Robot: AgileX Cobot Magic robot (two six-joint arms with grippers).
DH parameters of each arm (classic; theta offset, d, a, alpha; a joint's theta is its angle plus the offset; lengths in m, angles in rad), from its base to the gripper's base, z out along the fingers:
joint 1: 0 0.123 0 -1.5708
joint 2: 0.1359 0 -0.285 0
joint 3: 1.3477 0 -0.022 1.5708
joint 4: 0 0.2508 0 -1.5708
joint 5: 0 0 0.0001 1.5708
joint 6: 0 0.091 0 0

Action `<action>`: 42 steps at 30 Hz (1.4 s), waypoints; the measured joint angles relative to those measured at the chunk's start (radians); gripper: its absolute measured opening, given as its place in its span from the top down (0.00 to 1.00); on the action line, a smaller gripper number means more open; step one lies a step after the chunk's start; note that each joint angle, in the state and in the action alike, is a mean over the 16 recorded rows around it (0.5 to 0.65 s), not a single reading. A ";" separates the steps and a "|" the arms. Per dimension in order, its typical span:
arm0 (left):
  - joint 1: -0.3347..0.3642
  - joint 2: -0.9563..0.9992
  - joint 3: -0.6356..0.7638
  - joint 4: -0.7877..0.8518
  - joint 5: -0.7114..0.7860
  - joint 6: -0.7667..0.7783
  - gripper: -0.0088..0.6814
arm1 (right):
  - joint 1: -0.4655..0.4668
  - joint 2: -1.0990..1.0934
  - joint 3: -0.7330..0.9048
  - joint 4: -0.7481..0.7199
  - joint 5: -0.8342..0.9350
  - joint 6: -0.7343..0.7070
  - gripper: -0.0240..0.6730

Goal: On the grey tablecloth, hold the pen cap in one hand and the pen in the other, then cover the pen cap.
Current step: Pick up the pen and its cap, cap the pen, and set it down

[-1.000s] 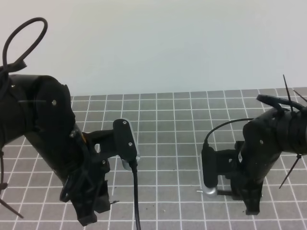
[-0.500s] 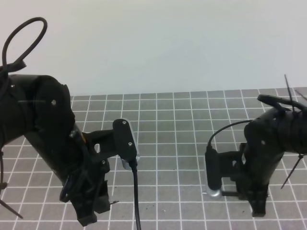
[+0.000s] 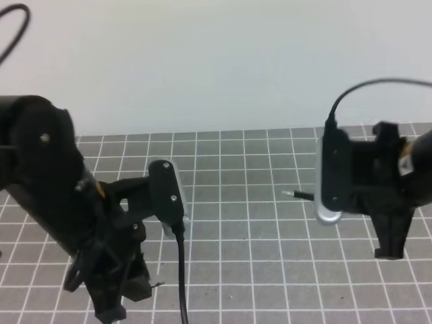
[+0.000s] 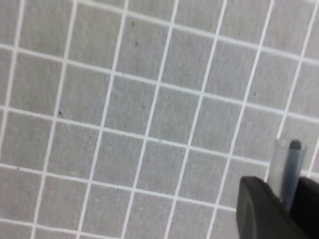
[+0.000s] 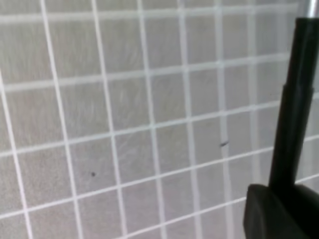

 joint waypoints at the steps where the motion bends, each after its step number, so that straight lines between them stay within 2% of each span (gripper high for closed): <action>1: 0.000 -0.008 0.000 -0.003 0.005 -0.003 0.99 | 0.011 -0.028 0.003 -0.007 0.000 0.008 0.86; 5: 0.000 -0.035 -0.001 -0.016 0.020 -0.020 0.99 | 0.074 -0.126 0.033 -0.084 0.000 0.064 0.86; 8: 0.000 -0.047 -0.001 -0.030 0.027 -0.032 0.99 | 0.141 -0.179 0.075 -0.211 0.000 0.159 0.86; 19: 0.000 -0.053 -0.001 -0.074 0.032 -0.057 0.99 | 0.442 -0.242 0.289 -0.993 -0.025 0.782 0.86; 24: 0.000 -0.051 -0.001 -0.083 0.033 -0.062 0.99 | 0.537 -0.226 0.341 -1.244 -0.027 0.959 0.86; 29: -0.001 -0.035 -0.013 -0.085 0.034 -0.078 0.99 | 0.579 -0.206 0.354 -1.352 -0.024 0.982 0.86; 42: -0.070 0.029 -0.110 -0.022 0.033 -0.132 0.99 | 0.587 -0.180 0.355 -1.452 -0.045 0.960 0.86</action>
